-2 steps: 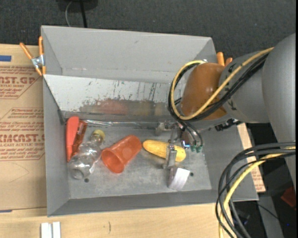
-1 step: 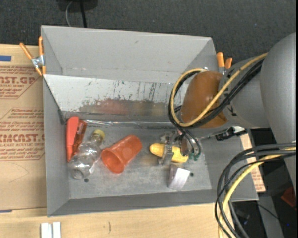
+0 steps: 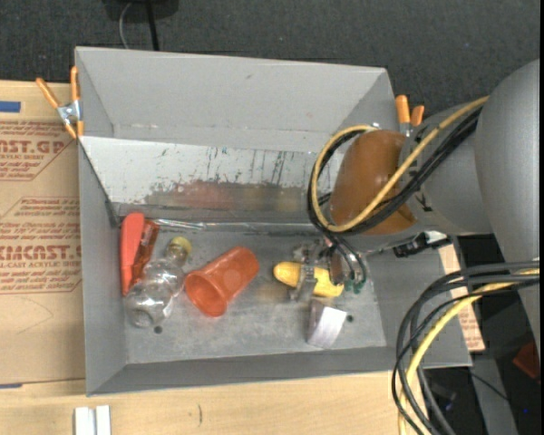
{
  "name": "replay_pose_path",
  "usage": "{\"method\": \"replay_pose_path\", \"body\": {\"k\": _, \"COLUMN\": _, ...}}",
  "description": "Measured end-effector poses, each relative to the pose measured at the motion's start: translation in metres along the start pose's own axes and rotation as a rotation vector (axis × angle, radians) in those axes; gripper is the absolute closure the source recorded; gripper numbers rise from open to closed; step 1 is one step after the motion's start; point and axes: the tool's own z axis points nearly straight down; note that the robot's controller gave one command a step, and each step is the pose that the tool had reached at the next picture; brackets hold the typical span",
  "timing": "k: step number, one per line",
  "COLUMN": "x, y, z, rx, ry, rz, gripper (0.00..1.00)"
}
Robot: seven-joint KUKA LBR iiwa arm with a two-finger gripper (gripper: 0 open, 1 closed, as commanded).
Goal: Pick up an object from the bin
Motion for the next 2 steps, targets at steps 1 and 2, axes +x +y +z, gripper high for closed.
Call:
{"method": "replay_pose_path", "body": {"k": 1, "x": 0.002, "y": 0.0, "z": -0.004, "rx": 0.0, "ry": 0.005, "rz": 0.0, "gripper": 1.0}}
{"method": "replay_pose_path", "body": {"k": 2, "x": 0.003, "y": 0.0, "z": -0.026, "rx": 0.0, "ry": 0.01, "rz": 0.001, "gripper": 1.0}}
